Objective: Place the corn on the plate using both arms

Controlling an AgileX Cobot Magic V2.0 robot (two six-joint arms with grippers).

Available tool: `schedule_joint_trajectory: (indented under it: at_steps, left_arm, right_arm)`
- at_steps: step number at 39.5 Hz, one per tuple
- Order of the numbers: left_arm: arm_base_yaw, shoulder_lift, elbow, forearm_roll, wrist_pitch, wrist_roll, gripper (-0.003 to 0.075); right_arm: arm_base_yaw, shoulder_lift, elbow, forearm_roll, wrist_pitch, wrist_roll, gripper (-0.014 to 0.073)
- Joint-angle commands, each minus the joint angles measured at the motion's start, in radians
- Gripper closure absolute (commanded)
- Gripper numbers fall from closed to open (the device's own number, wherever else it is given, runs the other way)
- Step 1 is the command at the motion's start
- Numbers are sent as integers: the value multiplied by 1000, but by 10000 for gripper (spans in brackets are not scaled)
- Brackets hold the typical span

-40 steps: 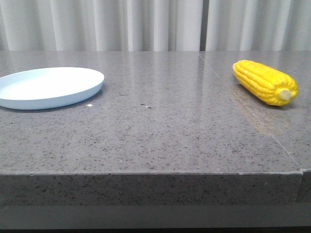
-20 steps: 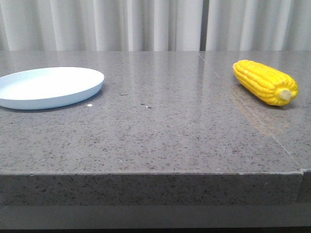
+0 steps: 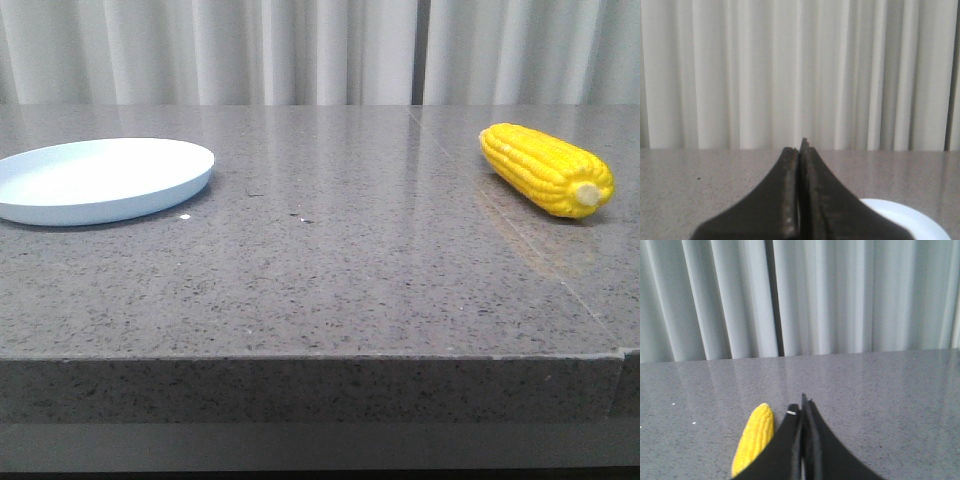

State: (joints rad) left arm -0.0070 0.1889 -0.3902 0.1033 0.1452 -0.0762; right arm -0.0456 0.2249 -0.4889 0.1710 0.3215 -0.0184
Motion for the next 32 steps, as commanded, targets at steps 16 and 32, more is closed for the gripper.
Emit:
schedule_joint_trajectory:
  at_steps: [16,32]
  left_arm:
    - [-1,163,-141,31,15,3,623]
    - [-1,163,-141,29,22,3,49]
  right_arm:
    - [-5,243,-169,28,-23,-5,534]
    - [-5,243,-169,28,-19,-5,-50]
